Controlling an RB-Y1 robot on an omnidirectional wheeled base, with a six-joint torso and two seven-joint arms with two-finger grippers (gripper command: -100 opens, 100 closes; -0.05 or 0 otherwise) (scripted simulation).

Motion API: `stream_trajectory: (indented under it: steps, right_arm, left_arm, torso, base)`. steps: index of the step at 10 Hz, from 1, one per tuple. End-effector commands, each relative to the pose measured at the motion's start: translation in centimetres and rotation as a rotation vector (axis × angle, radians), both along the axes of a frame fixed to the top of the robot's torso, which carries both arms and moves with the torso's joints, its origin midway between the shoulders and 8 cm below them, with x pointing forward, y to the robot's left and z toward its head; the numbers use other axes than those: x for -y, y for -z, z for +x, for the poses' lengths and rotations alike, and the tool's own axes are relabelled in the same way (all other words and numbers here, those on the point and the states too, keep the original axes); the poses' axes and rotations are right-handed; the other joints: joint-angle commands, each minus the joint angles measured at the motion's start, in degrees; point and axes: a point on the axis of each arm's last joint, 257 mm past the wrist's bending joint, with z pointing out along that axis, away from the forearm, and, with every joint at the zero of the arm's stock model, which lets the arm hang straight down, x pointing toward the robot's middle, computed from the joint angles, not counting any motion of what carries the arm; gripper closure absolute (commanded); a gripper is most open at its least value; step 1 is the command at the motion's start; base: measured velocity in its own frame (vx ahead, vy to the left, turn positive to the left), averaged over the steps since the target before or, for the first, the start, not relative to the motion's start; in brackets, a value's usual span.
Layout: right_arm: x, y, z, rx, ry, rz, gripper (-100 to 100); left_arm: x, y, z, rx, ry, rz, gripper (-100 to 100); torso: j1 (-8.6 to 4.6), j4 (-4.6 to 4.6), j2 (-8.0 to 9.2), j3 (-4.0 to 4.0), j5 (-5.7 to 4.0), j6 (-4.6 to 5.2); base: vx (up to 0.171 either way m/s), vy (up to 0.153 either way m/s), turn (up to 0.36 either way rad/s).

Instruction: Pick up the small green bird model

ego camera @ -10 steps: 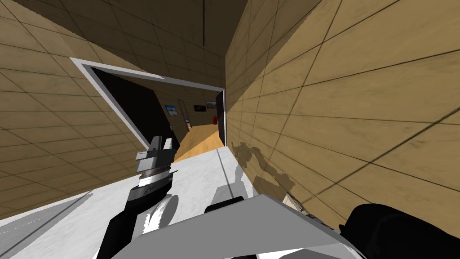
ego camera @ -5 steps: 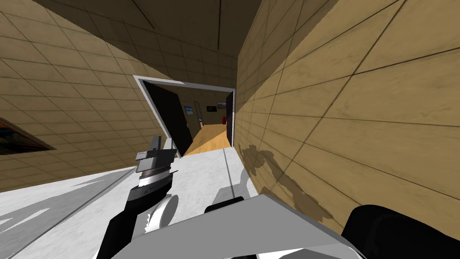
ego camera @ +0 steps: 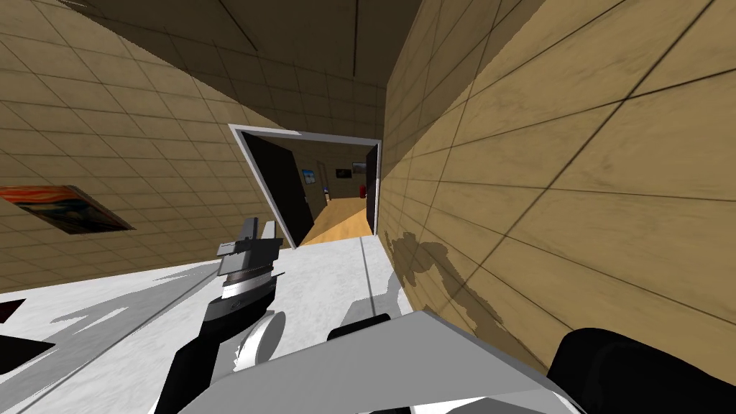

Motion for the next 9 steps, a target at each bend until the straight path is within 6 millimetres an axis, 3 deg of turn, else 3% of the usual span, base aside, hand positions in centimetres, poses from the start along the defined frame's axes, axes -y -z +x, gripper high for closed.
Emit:
stream_trajectory:
  steps: [1,2,3,4,6,7,8,9]
  right_arm:
    - [-1.4,0.6,-0.7,-0.005,0.021,0.030,-100]
    - [-0.8,0.3,-0.5,-0.004,0.015,0.019,-100]
    - [-0.9,0.4,-0.6,-0.005,0.016,0.021,0]
    - [-1.5,1.5,0.4,0.006,0.016,0.020,-100]
    - [-2.2,2.7,1.4,0.017,0.016,0.019,-100]
    - [-1.9,2.4,0.9,0.012,0.017,0.021,-100]
    - [-1.9,2.4,1.0,0.014,0.016,0.019,100]
    - [-1.8,2.4,1.2,0.018,0.015,0.018,100]
  left_arm:
    - [0.0,0.0,0.0,0.000,0.000,0.000,0]
    - [0.0,0.0,0.0,0.000,0.000,0.000,0]
    - [0.0,0.0,0.0,0.000,0.000,0.000,0]
    - [0.0,0.0,0.0,0.000,0.000,0.000,0]
    - [0.0,0.0,0.0,0.000,0.000,0.000,0]
    - [0.0,0.0,0.0,0.000,0.000,0.000,0]
    - [0.0,0.0,0.0,0.000,0.000,0.000,0]
    - [0.0,0.0,0.0,0.000,0.000,0.000,0]
  torso:
    - [0.00,0.00,0.00,0.00,0.00,0.00]
    - [0.03,0.00,0.03,0.01,0.01,0.01]
    - [0.08,0.01,0.02,0.01,0.03,0.00]
    - [0.12,0.00,0.02,0.01,0.03,0.00]
    - [-0.04,0.06,0.28,0.16,0.00,0.00]
    - [0.00,0.07,0.28,0.17,-0.01,-0.02]
    - [0.11,0.04,0.14,0.09,0.03,0.01]
    - [0.13,-0.04,0.09,0.03,0.00,0.08]
  base:
    - [-0.005,-0.027,0.027]
    - [-0.004,-0.010,0.002]
    - [0.000,0.000,0.000]
    - [-0.060,-0.032,0.007]
    - [-0.084,-0.041,0.031]
    - [-0.017,0.004,0.033]
    - [0.000,0.000,0.000]
    - [0.002,0.001,0.022]
